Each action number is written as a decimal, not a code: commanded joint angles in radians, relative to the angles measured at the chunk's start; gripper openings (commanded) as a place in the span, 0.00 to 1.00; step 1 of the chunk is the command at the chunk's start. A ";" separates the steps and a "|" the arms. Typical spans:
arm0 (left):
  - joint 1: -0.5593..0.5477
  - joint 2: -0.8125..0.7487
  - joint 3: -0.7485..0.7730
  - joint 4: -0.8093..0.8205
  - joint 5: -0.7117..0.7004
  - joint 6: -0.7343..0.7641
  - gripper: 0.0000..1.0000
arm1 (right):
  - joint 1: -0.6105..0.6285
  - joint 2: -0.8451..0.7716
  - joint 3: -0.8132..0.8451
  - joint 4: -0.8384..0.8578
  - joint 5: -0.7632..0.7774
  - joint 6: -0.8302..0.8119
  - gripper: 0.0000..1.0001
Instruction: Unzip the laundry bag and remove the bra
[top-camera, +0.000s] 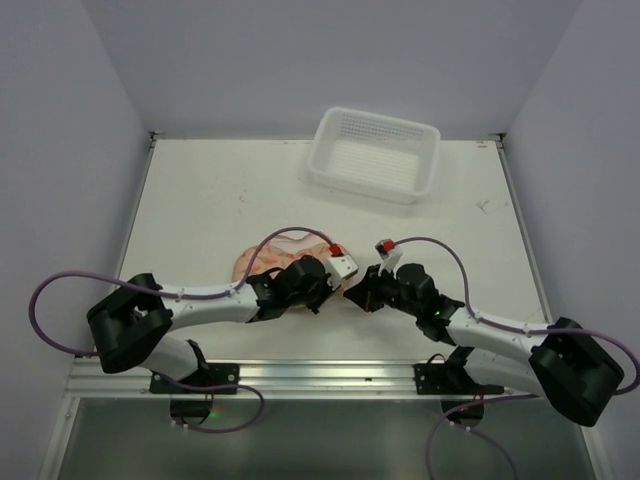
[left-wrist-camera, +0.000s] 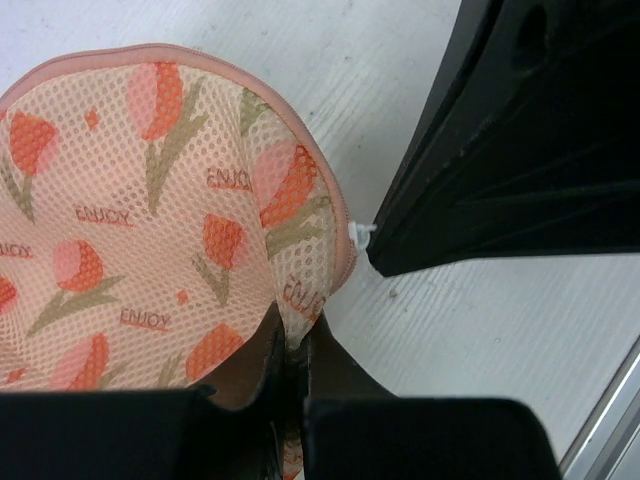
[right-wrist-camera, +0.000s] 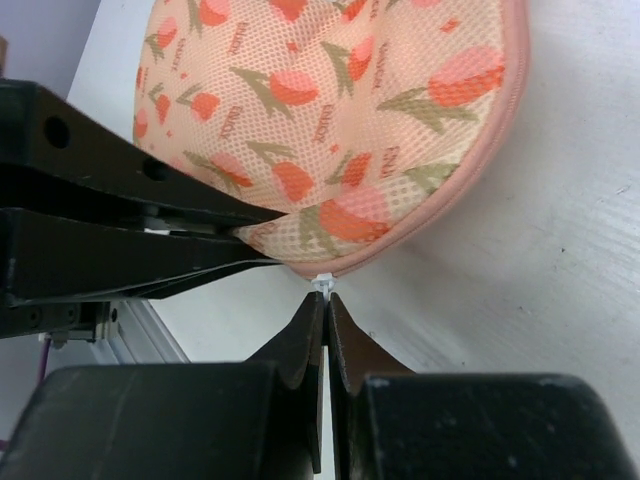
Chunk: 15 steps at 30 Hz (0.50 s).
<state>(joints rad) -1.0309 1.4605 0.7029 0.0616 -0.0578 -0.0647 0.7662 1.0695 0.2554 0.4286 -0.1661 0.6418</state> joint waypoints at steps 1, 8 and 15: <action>-0.001 -0.068 -0.055 0.000 -0.034 0.005 0.00 | -0.018 0.044 0.022 0.070 0.056 0.006 0.00; -0.004 -0.071 -0.071 0.007 0.009 -0.001 0.00 | -0.163 0.072 0.038 0.095 -0.003 -0.021 0.00; -0.024 -0.087 -0.077 0.030 0.052 0.022 0.00 | -0.211 0.132 0.129 0.062 -0.052 -0.110 0.00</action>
<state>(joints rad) -1.0370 1.4067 0.6453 0.0967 -0.0448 -0.0586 0.5785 1.1706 0.3099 0.4641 -0.2348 0.5980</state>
